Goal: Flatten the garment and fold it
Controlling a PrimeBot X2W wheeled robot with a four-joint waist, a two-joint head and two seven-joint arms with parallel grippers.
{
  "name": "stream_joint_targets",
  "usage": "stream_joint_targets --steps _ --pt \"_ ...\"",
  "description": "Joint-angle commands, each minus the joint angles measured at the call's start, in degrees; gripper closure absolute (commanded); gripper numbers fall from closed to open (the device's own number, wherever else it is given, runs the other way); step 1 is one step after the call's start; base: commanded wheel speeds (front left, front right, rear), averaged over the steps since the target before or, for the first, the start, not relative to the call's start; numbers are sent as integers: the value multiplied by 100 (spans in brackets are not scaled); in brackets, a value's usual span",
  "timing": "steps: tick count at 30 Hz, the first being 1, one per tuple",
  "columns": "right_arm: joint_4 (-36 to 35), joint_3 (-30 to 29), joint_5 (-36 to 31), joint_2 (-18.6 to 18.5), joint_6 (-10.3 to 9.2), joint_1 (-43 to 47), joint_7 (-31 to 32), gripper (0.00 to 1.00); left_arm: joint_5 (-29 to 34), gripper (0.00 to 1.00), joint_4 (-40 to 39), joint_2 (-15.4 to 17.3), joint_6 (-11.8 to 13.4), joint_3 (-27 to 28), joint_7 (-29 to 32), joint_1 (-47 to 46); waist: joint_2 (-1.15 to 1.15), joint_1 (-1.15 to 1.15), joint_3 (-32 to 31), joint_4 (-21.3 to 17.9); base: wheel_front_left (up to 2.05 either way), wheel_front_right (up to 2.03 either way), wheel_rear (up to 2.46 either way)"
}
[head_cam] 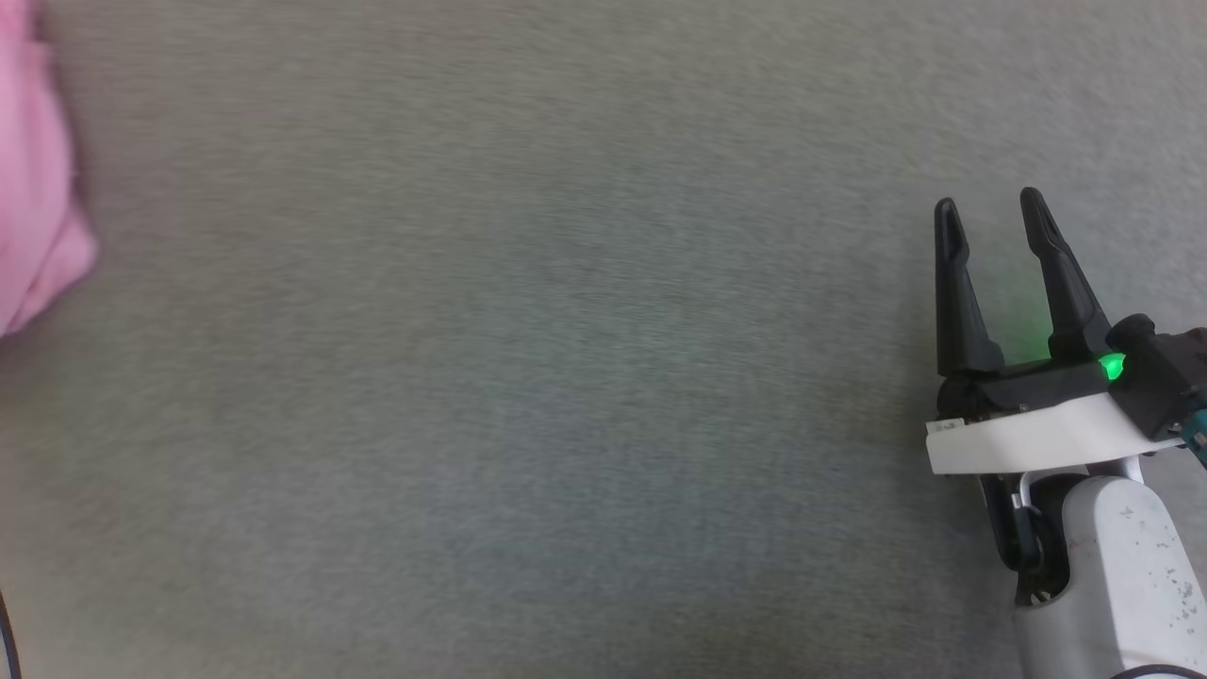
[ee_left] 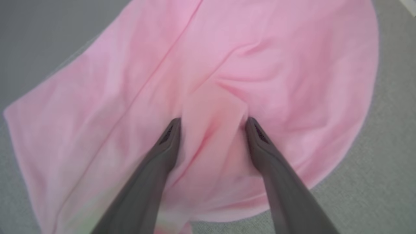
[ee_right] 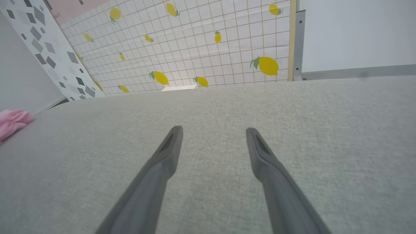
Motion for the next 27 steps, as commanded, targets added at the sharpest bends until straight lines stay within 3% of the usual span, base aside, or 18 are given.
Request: stream_joint_targets --steps 1,5,6,7,8,12,21,27 --pt "39 6 35 -6 -8 -84 -66 0 -36 0 20 36 130 36 96 193 0 -1 677 -732 0 0 0" --pt "118 -28 29 -6 -8 -78 -122 0 -115 0 -119 -43 426 139 328 503 0 -1 642 -726 0 0 0" --pt "135 -34 18 -6 -8 -81 -129 0 -128 12 -170 -69 451 129 380 564 0 -1 618 -706 0 0 0" --pt "153 -32 6 -6 -8 -89 -136 0 -127 77 -248 -82 467 124 395 630 0 -1 583 -681 0 0 0" --pt "162 -29 -5 -6 -8 -97 -141 0 -104 100 -317 -83 477 129 343 671 0 -1 546 -656 0 0 0" --pt "215 -27 -23 -6 -8 -109 -163 0 206 100 -647 36 381 152 -379 768 0 -1 271 -551 0 0 0" --pt "520 -169 31 -6 -8 211 -207 0 1329 100 -1098 283 -121 -14 -3446 424 0 -1 -1047 -360 0 0 0" --pt "705 -300 124 -6 -8 574 -221 0 1667 100 -1187 209 -659 -592 -4421 -80 0 -1 -1981 -423 0 0 0"
